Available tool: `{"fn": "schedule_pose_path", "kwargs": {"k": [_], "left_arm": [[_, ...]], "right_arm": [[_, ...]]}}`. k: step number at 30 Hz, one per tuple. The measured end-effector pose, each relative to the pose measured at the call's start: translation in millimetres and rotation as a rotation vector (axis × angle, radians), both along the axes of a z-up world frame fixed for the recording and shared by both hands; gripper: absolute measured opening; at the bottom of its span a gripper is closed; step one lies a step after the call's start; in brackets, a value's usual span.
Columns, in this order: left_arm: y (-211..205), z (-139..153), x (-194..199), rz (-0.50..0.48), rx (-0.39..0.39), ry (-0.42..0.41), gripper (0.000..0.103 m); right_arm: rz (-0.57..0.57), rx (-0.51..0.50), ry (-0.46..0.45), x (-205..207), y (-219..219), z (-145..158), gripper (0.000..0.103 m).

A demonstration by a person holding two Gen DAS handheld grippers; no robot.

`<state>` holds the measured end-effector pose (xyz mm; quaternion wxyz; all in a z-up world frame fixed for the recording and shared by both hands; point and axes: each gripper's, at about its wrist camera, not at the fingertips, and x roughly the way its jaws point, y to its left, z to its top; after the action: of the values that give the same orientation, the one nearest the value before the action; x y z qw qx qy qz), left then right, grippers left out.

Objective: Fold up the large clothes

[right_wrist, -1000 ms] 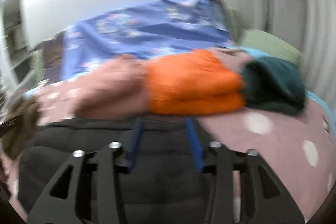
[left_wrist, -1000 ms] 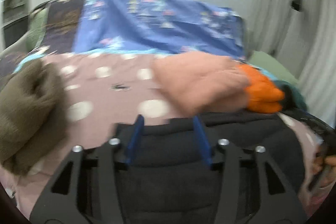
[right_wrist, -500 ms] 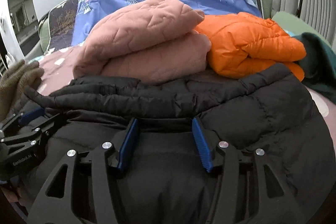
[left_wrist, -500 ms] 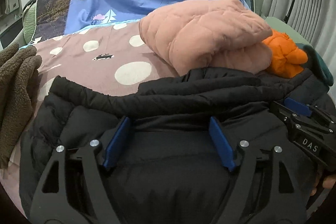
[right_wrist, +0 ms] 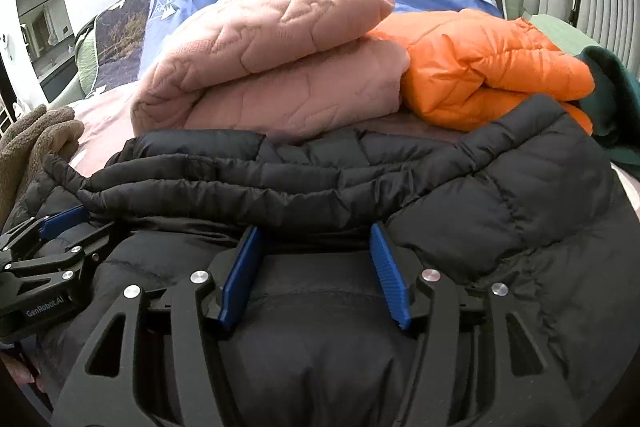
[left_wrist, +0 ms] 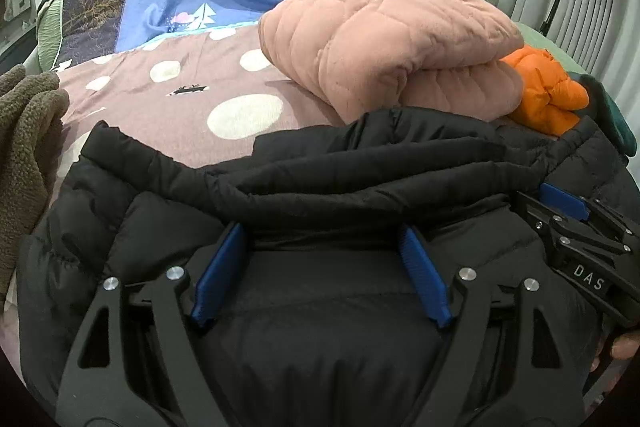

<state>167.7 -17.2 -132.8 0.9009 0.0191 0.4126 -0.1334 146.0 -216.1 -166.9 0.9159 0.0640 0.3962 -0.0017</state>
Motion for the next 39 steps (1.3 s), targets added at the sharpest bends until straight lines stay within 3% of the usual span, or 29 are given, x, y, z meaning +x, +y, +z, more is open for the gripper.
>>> {"fn": "schedule_pose_path", "kwargs": {"k": [9, 39], "left_arm": [[-1, -5, 0, -0.003, -0.005, 0.01, 0.081], [-8, -16, 3, 0.003, 0.053, 0.012, 0.085]], "right_arm": [[0.025, 0.018, 0.007, 3, -2, -2, 0.062], [-0.002, -0.092, 0.021, 7, 16, -8, 0.063]]}}
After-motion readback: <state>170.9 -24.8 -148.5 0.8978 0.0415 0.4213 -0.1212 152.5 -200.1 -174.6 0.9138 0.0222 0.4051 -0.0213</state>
